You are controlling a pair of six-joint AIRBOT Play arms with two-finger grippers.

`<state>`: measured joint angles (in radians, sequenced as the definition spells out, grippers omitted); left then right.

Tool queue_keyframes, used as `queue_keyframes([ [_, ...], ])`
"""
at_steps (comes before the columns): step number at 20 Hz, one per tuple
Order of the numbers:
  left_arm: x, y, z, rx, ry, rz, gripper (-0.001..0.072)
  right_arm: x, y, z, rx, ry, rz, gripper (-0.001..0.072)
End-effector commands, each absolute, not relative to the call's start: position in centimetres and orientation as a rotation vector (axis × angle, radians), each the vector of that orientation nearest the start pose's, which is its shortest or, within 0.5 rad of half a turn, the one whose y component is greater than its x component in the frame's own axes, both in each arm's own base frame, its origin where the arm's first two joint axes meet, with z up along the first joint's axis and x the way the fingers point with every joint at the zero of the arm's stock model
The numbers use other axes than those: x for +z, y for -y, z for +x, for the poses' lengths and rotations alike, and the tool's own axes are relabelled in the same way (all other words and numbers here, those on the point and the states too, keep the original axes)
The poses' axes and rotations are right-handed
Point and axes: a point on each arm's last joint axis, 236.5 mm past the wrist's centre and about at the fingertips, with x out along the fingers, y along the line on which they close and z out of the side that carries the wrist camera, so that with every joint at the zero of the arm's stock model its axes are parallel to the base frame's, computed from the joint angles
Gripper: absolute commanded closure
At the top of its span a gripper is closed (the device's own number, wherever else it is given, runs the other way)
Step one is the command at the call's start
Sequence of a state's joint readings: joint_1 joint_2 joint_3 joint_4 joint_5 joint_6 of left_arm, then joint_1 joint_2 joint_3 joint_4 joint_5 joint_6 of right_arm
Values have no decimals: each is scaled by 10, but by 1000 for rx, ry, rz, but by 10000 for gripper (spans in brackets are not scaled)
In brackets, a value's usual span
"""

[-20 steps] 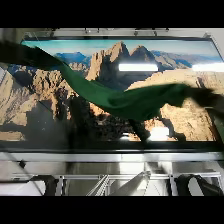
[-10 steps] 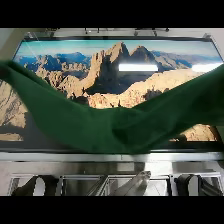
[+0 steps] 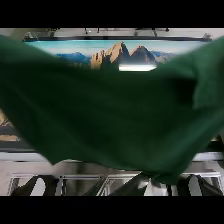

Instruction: Fold the shirts.

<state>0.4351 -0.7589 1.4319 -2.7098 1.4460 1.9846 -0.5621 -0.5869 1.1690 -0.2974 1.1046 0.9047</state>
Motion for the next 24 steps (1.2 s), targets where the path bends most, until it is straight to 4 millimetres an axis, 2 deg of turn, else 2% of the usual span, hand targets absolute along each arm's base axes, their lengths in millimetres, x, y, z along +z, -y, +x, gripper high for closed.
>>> queue_keyframes([
  [1,250,94,349,-719,-670,-466,679,275,-33,366,435,-250,421,692],
  [2,209,89,373,-723,-763,-533,679,239,-38,392,429,-308,452,693],
  [4,135,76,413,-711,-917,-660,680,176,-35,442,364,-398,486,693],
  [6,74,59,449,-690,-1016,-756,681,117,-28,482,326,-509,541,693],
  [8,27,58,467,-725,-1123,-825,682,70,-35,505,375,-618,629,693],
  [10,-5,60,477,-750,-1191,-868,682,45,-44,519,423,-670,700,693],
  [12,-16,57,482,-764,-1211,-875,682,39,-43,518,452,-692,722,694],
  [15,-16,44,477,-763,-1170,-848,682,32,-37,493,472,-754,651,695],
  [17,-16,49,454,-799,-1155,-809,682,19,-35,471,445,-791,597,696],
  [19,-22,52,430,-781,-1162,-824,681,1,-24,451,370,-819,531,696],
  [21,-39,44,410,-712,-1179,-854,681,-20,-14,433,299,-842,536,696],
  [24,-64,46,389,-656,-1234,-915,681,-58,-21,409,295,-929,566,695],
])
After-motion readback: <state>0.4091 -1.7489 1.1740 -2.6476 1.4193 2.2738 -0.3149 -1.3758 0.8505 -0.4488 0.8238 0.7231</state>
